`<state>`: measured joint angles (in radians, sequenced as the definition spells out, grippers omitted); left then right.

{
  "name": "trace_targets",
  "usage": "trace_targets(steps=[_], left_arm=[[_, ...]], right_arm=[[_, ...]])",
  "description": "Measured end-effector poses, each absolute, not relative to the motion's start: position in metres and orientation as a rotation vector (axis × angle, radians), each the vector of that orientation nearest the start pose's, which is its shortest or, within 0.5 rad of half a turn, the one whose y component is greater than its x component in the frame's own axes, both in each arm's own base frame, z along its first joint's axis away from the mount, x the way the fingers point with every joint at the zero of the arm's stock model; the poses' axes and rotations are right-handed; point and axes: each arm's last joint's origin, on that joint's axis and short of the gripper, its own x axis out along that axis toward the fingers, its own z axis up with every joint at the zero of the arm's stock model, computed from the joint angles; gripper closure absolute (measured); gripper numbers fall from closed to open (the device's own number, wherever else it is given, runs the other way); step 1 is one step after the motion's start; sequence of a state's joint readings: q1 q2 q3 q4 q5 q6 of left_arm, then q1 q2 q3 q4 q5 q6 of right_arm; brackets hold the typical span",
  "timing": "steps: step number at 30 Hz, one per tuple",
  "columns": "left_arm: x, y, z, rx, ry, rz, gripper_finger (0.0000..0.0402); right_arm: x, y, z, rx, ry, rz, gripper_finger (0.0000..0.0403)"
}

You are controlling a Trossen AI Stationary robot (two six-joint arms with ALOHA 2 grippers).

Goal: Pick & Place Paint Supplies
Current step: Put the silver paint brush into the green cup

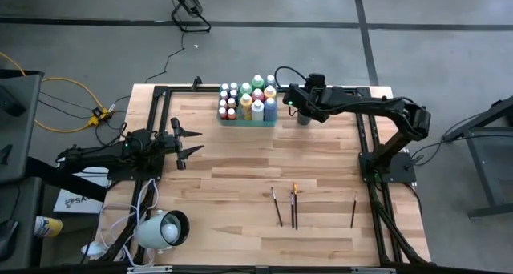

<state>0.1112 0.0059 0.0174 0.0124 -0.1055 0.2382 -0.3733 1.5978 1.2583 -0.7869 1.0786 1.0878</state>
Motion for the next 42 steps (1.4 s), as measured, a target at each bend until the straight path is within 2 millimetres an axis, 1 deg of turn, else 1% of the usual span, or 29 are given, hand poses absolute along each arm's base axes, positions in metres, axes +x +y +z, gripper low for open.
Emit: trace_targets(steps=[2, 6, 10, 12, 15, 19, 23, 27, 33, 37, 42], left_arm=[[0.096, 0.014, 0.17, 0.237, 0.002, 0.218, 0.0203], [0.096, 0.014, 0.17, 0.237, 0.002, 0.218, 0.0203], [0.096, 0.014, 0.17, 0.237, 0.002, 0.218, 0.0203], [0.096, 0.014, 0.17, 0.238, 0.002, 0.218, 0.0203], [0.096, 0.014, 0.17, 0.237, 0.002, 0.218, 0.0203], [0.096, 0.014, 0.17, 0.237, 0.002, 0.218, 0.0203], [0.096, 0.014, 0.17, 0.237, 0.002, 0.218, 0.0203], [0.096, 0.014, 0.17, 0.237, 0.002, 0.218, 0.0203], [0.096, 0.014, 0.17, 0.237, 0.004, 0.217, 0.0203], [0.096, 0.014, 0.17, 0.237, 0.004, 0.217, 0.0203], [0.096, 0.014, 0.17, 0.237, 0.004, 0.217, 0.0203]], right_arm=[[0.282, -0.138, 0.267, 0.384, 0.361, -1.674, 0.0372], [0.282, -0.137, 0.267, 0.394, 0.384, -1.652, 0.0343], [0.282, -0.136, 0.269, 0.448, 0.413, -1.606, 0.031], [0.281, -0.134, 0.273, 0.518, 0.461, -1.535, 0.0295], [0.28, -0.129, 0.279, 0.632, 0.552, -1.377, 0.0282], [0.278, -0.116, 0.289, 0.79, 0.618, -1.177, 0.0281], [0.275, -0.098, 0.3, 0.919, 0.664, -0.993, 0.029], [0.276, -0.076, 0.307, 1.011, 0.695, -0.861, 0.0299], [0.284, -0.037, 0.306, 1.134, 0.796, -0.694, 0.0307], [0.285, -0.009, 0.303, 1.197, 0.87, -0.654, 0.0309], [0.279, 0.027, 0.3, 1.235, 0.919, -0.712, 0.0309]])
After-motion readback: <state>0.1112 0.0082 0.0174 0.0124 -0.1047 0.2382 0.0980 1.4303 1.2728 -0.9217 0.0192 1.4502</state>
